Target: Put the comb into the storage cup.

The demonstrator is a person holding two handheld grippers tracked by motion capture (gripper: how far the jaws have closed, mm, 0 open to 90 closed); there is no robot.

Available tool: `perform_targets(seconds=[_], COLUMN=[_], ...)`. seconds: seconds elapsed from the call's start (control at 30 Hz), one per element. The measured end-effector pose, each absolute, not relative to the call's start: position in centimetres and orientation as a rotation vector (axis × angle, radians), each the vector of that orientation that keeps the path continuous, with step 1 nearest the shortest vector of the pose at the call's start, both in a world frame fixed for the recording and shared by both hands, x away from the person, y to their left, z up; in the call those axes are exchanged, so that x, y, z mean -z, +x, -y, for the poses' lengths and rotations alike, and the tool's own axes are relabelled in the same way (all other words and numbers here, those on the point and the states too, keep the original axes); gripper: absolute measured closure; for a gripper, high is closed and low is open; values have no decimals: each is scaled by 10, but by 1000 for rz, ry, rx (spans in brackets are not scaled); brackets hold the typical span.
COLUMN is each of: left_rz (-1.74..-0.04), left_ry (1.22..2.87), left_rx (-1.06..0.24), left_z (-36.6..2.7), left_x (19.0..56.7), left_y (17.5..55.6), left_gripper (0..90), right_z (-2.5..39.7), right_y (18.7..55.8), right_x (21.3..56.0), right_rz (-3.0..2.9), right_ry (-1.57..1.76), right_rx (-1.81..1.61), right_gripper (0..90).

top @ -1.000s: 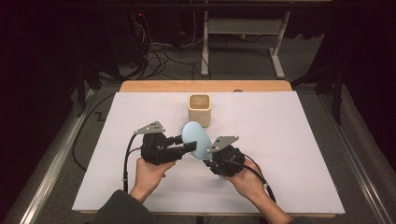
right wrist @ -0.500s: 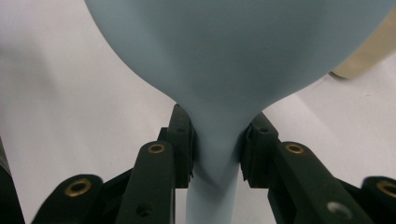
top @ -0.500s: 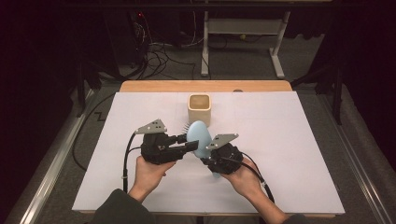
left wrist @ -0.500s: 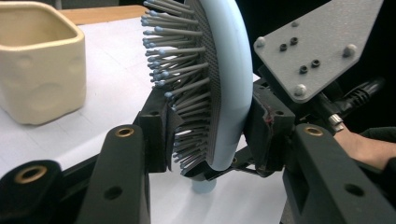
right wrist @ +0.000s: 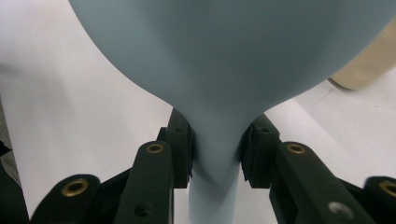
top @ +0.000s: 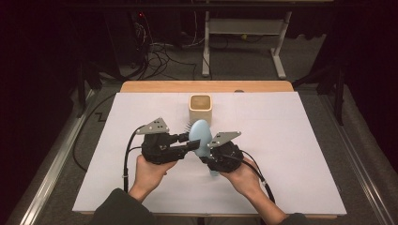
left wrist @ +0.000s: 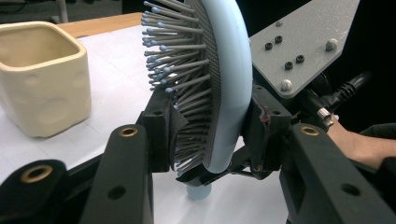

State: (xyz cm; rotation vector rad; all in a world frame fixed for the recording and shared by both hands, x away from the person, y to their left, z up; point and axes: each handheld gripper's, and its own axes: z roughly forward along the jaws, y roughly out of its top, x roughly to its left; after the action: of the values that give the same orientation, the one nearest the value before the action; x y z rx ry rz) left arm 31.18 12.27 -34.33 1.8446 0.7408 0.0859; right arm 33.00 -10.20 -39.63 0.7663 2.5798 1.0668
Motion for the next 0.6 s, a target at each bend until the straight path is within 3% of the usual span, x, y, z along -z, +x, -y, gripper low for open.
perform_targets(seconds=[0.6], left_rz=[-765], left_ry=[1835], left_rx=[-136], left_z=[-133], left_x=[337], left_y=[314], left_gripper=[589], right_z=[120], right_y=[325], right_x=[392], right_rz=[-2509], right_ry=[788], right_rx=[-1124], right_gripper=[410])
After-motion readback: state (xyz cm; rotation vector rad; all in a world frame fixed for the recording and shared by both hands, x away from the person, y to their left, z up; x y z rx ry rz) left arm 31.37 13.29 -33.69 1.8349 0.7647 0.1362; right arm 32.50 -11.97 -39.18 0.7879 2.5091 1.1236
